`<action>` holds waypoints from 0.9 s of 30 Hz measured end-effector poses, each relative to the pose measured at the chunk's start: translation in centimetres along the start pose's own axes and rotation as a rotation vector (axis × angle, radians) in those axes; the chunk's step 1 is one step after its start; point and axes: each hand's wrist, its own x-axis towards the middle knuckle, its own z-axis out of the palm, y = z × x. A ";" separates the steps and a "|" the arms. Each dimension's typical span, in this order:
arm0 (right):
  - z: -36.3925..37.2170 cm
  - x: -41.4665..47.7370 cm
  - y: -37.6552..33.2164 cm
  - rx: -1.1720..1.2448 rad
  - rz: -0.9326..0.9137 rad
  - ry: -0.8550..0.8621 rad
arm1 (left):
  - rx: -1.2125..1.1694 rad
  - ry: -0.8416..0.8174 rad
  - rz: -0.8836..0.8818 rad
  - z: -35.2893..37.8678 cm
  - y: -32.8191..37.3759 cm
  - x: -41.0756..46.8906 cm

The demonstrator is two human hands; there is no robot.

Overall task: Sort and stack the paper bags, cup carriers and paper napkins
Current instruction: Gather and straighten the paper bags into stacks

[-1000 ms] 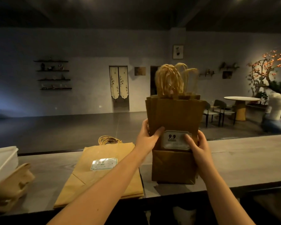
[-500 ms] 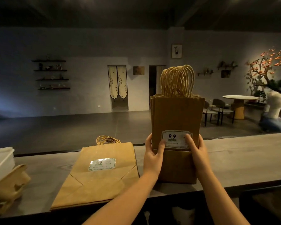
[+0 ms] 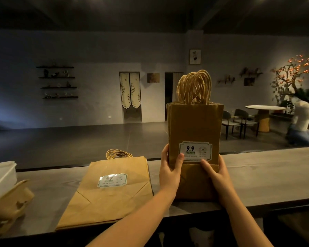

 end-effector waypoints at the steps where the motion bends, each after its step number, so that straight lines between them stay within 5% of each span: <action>1: 0.0 -0.1 0.0 0.004 0.019 -0.028 | 0.005 0.004 0.009 -0.2 -0.1 -0.1; 13: 0.2 -0.8 -0.1 -0.020 0.093 -0.045 | 0.000 0.037 -0.088 -0.2 0.6 -0.3; 18: 0.3 0.0 -1.7 -0.225 0.067 0.023 | 0.116 0.102 -0.241 0.1 1.7 1.1; 23: 0.3 1.2 -1.9 -0.379 0.368 -0.063 | 0.128 0.004 -0.576 -1.0 2.7 2.5; 27: 0.6 1.2 -1.6 -0.574 0.483 -0.175 | 0.161 -0.022 -0.670 -1.6 1.6 2.1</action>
